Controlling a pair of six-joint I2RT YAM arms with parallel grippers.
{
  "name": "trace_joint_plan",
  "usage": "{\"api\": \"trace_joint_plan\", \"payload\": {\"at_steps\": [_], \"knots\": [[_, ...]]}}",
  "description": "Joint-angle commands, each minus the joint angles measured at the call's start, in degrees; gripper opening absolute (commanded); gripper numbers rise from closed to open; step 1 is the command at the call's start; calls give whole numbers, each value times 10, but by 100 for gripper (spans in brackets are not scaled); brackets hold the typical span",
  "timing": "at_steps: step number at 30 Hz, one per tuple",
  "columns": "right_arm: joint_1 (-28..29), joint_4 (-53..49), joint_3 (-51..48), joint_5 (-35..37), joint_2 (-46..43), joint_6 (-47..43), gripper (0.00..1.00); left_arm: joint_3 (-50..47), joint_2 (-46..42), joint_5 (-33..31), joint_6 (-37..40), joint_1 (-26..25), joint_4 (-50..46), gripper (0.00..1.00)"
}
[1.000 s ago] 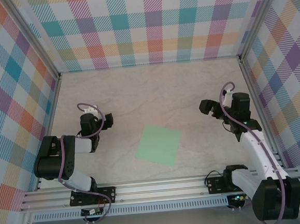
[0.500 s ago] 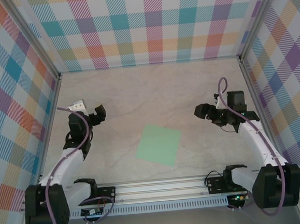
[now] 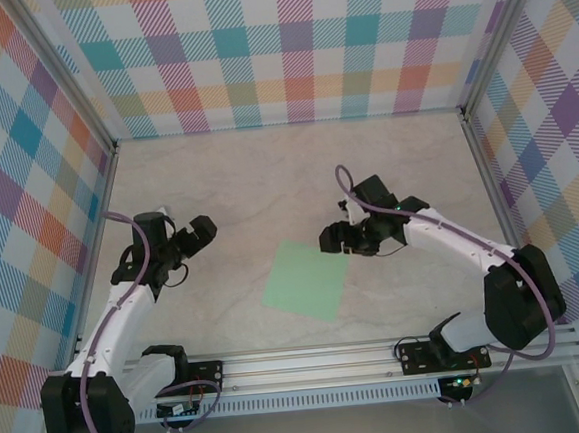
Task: Fold a paper plane with a square sheet of paper (pick it up from the middle)
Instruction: Move the paper to the center of the table.
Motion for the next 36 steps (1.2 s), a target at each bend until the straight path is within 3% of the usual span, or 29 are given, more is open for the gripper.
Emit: {"api": "trace_joint_plan", "payload": {"at_steps": [1,7,16,20,30,36], "knots": [[50,7,-16,30,11,70,74,-1,-4,92,-20,-12,-50,100],[109,19,0,57,86,91,74,-48,-50,90,-29,-40,-53,100],[110,4,44,88,190,56,71,-62,-85,77,-30,-43,-103,100],[109,-4,64,157,203,51,70,-62,-102,76,-28,-43,-128,100],[101,-95,242,213,343,-135,69,-67,-114,90,-40,-53,-129,100],[92,-130,308,229,353,-135,71,-70,-106,76,-47,-76,-122,100]]}}
